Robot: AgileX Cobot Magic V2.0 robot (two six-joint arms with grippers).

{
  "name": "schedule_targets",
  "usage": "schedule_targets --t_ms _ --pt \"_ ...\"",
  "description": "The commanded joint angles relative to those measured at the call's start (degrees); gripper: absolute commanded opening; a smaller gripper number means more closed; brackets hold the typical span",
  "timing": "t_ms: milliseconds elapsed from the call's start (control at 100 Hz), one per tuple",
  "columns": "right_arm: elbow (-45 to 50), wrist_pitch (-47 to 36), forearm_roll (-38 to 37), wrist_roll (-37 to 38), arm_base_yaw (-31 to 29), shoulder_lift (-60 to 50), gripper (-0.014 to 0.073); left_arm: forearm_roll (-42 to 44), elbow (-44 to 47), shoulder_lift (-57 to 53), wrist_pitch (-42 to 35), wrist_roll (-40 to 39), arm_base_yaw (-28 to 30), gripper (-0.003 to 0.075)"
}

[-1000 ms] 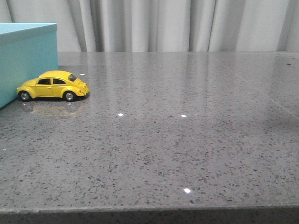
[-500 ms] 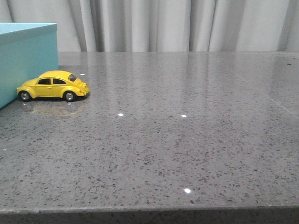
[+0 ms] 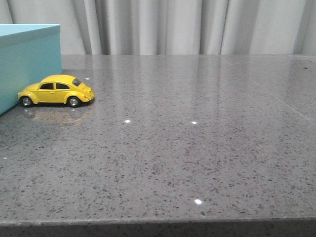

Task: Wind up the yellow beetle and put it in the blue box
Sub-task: 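Move the open left gripper above the beetle beside the box, then lower the left gripper around the beetle and close it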

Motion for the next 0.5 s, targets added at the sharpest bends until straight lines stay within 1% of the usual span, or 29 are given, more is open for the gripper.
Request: schedule_targets --t_ms 0,70,210,320,420,490 --pt "-1.2 -1.6 -3.6 -0.5 0.2 -0.1 0.039 -3.2 -5.3 3.7 0.5 9.3 -2.7 0.0474" --pt "-1.2 -1.5 -3.6 -0.5 0.2 -0.1 0.039 -3.2 -8.3 7.0 3.5 15.0 -5.7 0.0474" --pt "-1.2 -1.5 -3.6 -0.5 0.2 -0.1 0.039 -2.1 -13.4 13.7 6.5 21.7 -12.3 0.0474" --pt "-1.2 -0.4 -3.6 -0.5 0.2 -0.1 0.039 2.4 -16.2 19.5 6.6 22.2 -16.4 0.0474" --pt "-1.2 1.0 -3.6 -0.5 0.2 -0.1 0.039 6.7 -17.8 24.3 6.7 22.2 -18.7 0.0474" --pt "-1.2 1.7 -3.6 -0.5 0.2 -0.1 0.039 8.1 -18.8 27.6 6.9 22.2 -19.9 0.0474"
